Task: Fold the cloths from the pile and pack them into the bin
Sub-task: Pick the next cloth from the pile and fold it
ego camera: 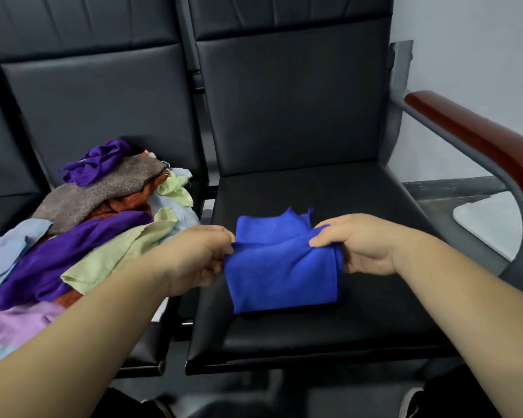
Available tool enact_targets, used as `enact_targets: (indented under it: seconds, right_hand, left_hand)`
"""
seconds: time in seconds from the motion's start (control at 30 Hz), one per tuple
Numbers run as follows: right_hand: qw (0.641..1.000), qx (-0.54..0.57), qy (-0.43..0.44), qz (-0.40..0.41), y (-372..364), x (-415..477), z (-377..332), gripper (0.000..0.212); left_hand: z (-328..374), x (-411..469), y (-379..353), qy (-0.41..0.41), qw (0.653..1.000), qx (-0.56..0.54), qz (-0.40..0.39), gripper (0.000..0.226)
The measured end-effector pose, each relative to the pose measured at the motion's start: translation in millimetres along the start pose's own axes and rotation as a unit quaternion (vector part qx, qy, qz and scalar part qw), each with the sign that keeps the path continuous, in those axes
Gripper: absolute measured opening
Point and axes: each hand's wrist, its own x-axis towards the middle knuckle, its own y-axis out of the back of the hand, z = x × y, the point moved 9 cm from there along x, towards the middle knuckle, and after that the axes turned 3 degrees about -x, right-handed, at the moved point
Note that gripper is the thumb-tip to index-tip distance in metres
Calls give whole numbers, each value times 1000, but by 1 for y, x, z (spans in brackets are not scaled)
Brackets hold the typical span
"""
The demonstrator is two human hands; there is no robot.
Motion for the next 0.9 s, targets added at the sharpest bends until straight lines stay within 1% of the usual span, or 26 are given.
enact_targets:
  seconds: [0.03, 0.1, 0.27, 0.4, 0.53, 0.6, 0.67, 0.7, 0.77, 0.8, 0.83, 0.9]
  right_hand:
    - [1000, 21, 2, 14, 3, 1, -3, 19]
    - [998, 33, 2, 54, 11, 6, -5, 18]
    - [990, -2, 2, 144, 27, 25, -10, 10]
    - [983, -22, -7, 185, 39, 44, -10, 11]
    - [975, -56, -5, 215, 48, 65, -11, 10]
    - [966, -99, 6, 239, 53, 74, -13, 6]
    - [943, -176, 18, 281, 60, 78, -17, 3]
    - [928, -215, 18, 302, 63, 78, -18, 6]
    - [903, -280, 3, 326, 68, 76, -23, 24]
    - [894, -316, -21, 316, 68, 75, -23, 35]
    - [886, -356, -53, 292, 65, 74, -22, 40]
    - [871, -415, -115, 235, 57, 72, -14, 43]
  left_hand:
    - [1, 2, 2, -5, 1000, -4, 6, 28]
    - [5, 7, 7, -25, 999, -14, 30, 24]
    - [16, 28, 18, -83, 991, -26, 99, 16]
    - [24, 48, 24, -116, 983, -19, 144, 12]
    - [24, 76, 30, -138, 973, 15, 183, 9]
    - [23, 91, 31, -147, 968, 50, 198, 10]
    - [22, 100, 30, -154, 953, 143, 216, 10]
    - [20, 103, 30, -154, 941, 202, 226, 12]
    - [18, 103, 33, -147, 918, 277, 244, 19]
    - [16, 102, 35, -135, 915, 289, 248, 23]
    - [14, 101, 37, -118, 916, 294, 248, 28]
    - [9, 99, 30, -75, 918, 331, 206, 38]
